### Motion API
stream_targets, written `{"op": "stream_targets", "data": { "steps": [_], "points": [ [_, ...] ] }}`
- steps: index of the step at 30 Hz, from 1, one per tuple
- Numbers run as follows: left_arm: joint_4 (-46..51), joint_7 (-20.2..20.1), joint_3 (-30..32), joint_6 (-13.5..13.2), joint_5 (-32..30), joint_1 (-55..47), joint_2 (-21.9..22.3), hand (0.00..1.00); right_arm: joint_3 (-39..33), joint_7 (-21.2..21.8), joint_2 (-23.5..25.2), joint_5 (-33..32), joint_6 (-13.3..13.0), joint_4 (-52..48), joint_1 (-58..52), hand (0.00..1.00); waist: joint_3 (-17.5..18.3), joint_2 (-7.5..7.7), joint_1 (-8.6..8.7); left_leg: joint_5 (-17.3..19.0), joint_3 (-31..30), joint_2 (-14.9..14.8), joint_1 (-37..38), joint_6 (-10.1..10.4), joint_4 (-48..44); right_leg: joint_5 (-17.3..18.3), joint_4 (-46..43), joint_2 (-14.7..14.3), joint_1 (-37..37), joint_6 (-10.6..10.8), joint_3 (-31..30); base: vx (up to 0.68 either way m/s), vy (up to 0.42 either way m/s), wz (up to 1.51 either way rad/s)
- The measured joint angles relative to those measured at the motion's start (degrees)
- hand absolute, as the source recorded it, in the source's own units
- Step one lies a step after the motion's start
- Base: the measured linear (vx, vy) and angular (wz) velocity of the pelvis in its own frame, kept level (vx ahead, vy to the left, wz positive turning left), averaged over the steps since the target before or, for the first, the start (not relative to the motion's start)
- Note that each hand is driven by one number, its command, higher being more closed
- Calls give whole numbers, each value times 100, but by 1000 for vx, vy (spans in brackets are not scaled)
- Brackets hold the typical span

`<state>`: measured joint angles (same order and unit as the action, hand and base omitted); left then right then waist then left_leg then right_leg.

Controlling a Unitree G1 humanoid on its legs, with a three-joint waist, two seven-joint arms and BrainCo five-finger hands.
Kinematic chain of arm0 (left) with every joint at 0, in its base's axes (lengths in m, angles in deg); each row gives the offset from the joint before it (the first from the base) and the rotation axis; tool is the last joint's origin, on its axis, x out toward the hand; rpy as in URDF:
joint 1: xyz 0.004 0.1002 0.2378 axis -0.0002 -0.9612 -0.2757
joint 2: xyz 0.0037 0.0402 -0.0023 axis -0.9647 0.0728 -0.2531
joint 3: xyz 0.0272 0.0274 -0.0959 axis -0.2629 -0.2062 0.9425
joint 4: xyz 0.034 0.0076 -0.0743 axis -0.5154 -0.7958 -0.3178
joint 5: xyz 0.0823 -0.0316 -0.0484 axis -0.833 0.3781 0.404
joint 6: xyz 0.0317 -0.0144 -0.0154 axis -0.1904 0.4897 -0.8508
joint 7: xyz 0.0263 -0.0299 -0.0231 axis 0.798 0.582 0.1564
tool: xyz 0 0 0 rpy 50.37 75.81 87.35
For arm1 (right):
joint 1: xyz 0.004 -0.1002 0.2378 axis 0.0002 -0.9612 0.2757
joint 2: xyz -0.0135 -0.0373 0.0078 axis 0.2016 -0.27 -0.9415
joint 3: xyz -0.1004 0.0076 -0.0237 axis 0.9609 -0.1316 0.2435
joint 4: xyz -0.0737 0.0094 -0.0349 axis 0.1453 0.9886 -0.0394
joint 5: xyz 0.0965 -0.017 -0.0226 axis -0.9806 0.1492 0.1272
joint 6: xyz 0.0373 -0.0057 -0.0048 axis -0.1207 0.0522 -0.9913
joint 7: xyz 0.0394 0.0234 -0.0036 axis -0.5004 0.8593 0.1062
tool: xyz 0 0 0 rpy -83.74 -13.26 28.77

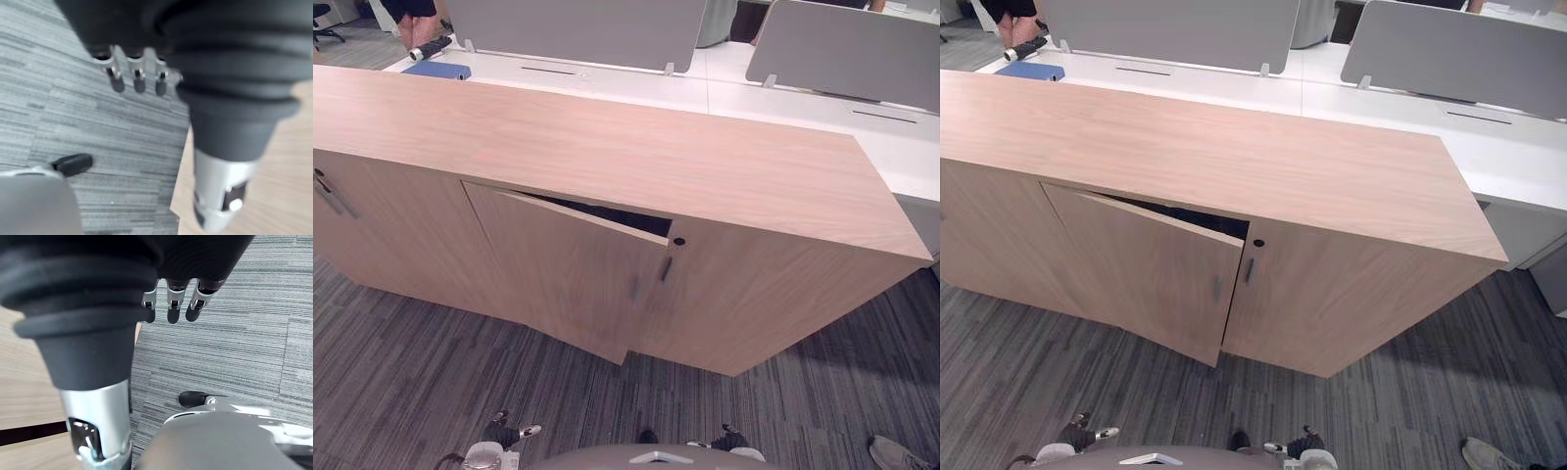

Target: Walk over to the cabinet, pick up the folder, carry it to the office cabinet, place the folder inside the office cabinet, then close the office cabinet door

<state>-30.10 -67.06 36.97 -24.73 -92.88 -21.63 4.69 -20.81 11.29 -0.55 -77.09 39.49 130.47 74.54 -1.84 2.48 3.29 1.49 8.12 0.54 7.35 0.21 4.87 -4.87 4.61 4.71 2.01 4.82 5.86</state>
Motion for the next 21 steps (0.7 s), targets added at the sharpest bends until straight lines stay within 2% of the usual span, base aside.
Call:
{"op": "stream_targets", "data": {
  "steps": [12, 21],
  "points": [
    [-30, -1, 110, 14, 3, -8, 3, 0, -74, 1, 9, -59, 10, 166, 72, 0, -41, -11, -47, 19, -42, 3, -41, 21, 2, 85, 1, 9, -20, -7, 64, -43, -19, 2],
    [-35, 1, 111, 63, 8, -4, 4, 0, -203, 1, 9, -57, 121, 209, 138, 0, -45, -17, -84, 31, -180, 12, -25, -1, -24, 98, -1, 8, 15, 11, 141, 18, -17, 6]
  ]
}}
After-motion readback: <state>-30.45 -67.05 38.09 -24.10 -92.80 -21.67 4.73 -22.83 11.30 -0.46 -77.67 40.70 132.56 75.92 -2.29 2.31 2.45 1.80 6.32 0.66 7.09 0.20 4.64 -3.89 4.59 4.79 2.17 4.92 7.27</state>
